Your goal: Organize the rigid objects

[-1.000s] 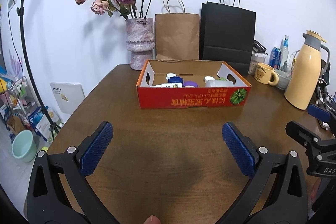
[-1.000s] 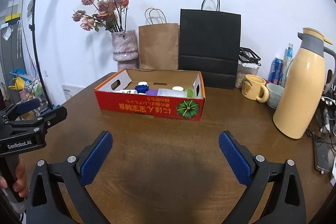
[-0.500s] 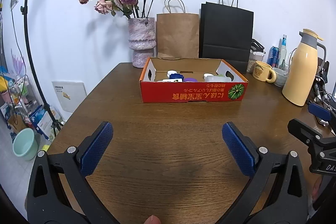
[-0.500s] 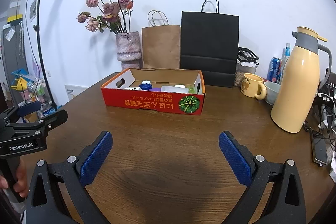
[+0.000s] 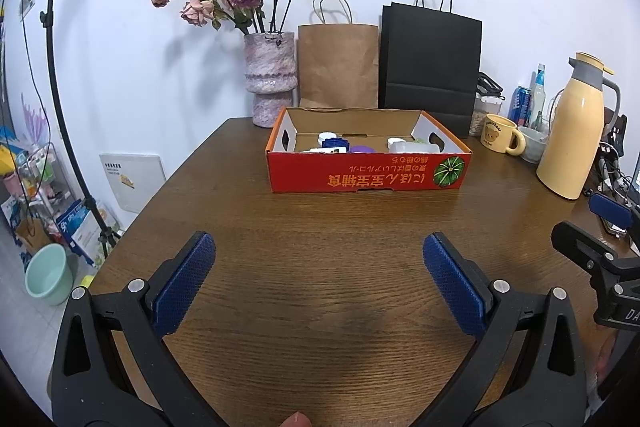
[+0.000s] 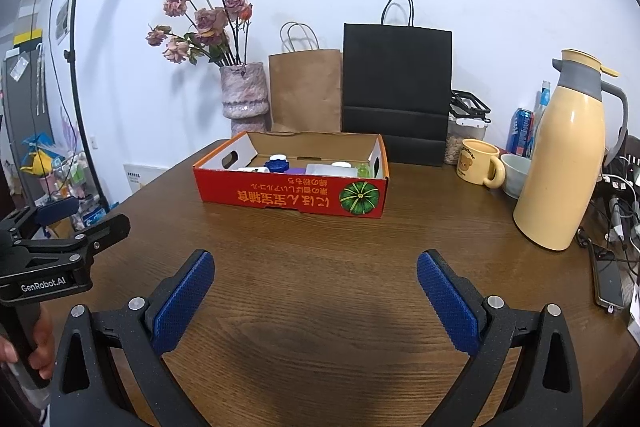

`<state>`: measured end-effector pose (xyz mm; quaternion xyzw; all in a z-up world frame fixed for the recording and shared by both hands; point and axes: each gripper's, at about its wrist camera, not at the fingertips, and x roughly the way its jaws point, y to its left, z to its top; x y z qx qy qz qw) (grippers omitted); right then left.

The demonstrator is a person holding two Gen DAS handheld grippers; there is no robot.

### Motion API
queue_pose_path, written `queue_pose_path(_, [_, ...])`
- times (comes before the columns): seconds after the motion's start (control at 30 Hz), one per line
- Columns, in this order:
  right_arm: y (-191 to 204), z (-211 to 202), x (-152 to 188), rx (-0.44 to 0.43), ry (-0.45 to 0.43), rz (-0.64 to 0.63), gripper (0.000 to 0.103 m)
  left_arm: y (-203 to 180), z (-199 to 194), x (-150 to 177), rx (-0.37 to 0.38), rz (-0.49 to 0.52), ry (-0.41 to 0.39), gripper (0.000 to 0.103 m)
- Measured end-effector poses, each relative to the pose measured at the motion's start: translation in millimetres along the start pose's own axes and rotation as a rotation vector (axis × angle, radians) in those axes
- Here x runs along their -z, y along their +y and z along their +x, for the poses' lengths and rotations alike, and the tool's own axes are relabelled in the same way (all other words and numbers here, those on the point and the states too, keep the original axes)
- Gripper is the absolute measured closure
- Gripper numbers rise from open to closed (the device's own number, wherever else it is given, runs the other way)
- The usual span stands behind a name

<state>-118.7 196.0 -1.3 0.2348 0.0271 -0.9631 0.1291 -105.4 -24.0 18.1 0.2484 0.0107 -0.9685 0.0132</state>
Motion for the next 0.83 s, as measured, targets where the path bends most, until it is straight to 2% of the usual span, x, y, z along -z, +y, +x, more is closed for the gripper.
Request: queue_pose_path(0.83, [2.4, 4.7, 4.3, -0.003, 0.017, -0.006, 0.0, 3.3, 2.7, 0.1, 0.021, -0.003, 0.014, 0.0])
